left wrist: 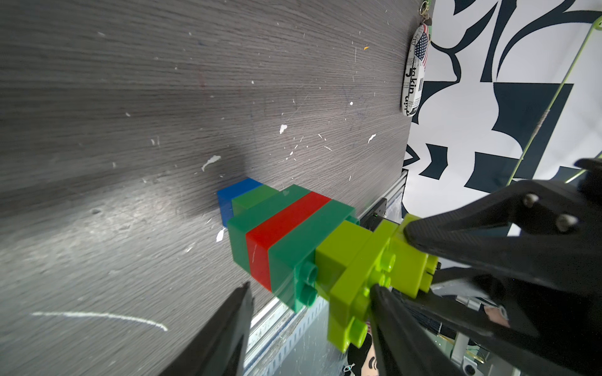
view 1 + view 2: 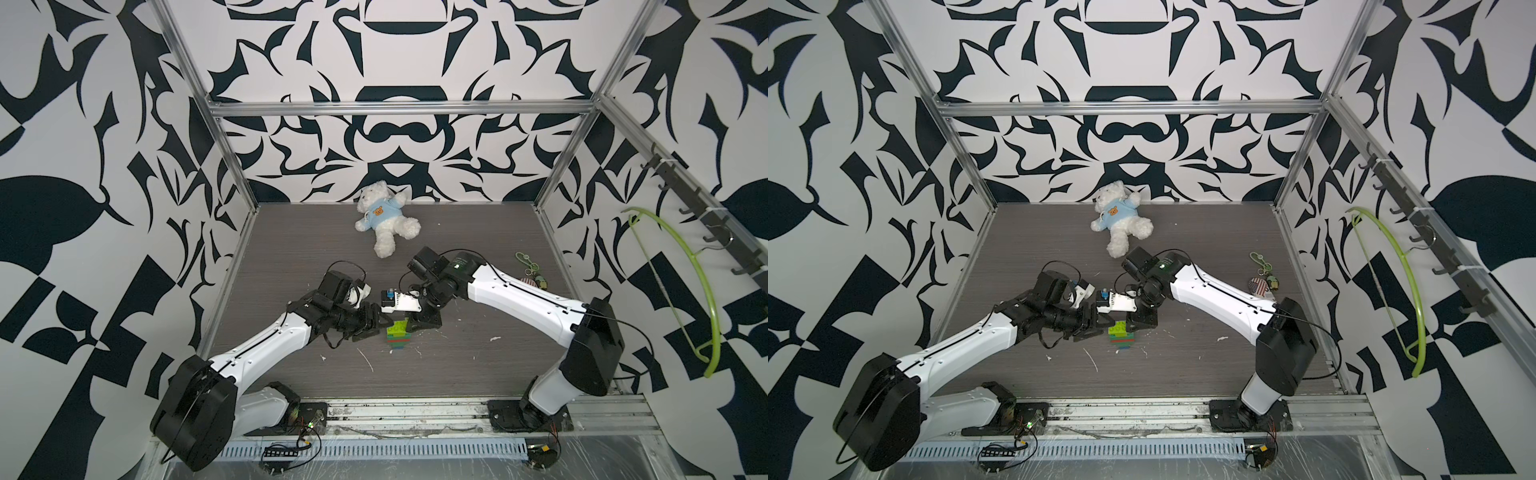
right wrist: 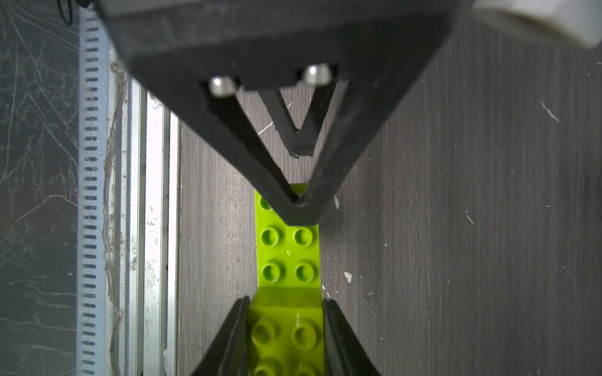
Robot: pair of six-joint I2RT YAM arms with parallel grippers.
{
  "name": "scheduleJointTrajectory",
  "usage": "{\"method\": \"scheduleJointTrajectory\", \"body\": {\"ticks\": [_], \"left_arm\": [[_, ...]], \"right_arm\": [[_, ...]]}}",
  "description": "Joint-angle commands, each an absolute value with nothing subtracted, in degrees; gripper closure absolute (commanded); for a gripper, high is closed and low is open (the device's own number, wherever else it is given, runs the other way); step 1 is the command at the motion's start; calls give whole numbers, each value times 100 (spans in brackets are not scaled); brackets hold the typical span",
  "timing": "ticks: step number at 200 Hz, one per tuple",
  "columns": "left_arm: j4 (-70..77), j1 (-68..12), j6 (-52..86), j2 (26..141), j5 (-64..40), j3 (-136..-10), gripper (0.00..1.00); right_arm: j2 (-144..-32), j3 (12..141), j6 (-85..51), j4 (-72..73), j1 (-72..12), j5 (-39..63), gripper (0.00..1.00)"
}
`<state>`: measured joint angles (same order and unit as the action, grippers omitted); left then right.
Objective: Assemble a carrot with lego
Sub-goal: Assemble the lego brick with the lego brick.
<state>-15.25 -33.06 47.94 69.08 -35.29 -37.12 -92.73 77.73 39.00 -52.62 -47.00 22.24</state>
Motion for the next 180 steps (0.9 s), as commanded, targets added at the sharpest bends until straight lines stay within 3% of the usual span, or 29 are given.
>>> {"method": "scheduleJointTrajectory", "body": {"ticks": [1, 24, 92, 127, 180], "left_arm": [[-1857, -3318, 4695, 6937, -3340, -3759, 37], [-1880, -3318, 4698, 6933, -3340, -3793, 37], [-1919, -3320, 4929, 6692, -3309, -4146, 27], [-2355, -3268, 4715, 6433, -2942, -4493, 20], [-4198, -1470, 2870, 6100, -1219, -5162, 21]], "right_arm": [[-9465, 7567, 3877, -5552, -4697, 1820, 75], [-9449, 7589, 3789, -5496, -4711, 1774, 73], [-8801, 7851, 3486, -4865, -4710, 2358, 39], [-8332, 7673, 3239, -4544, -4664, 2606, 31], [-7376, 6960, 1783, -3216, -4175, 2738, 30]]}}
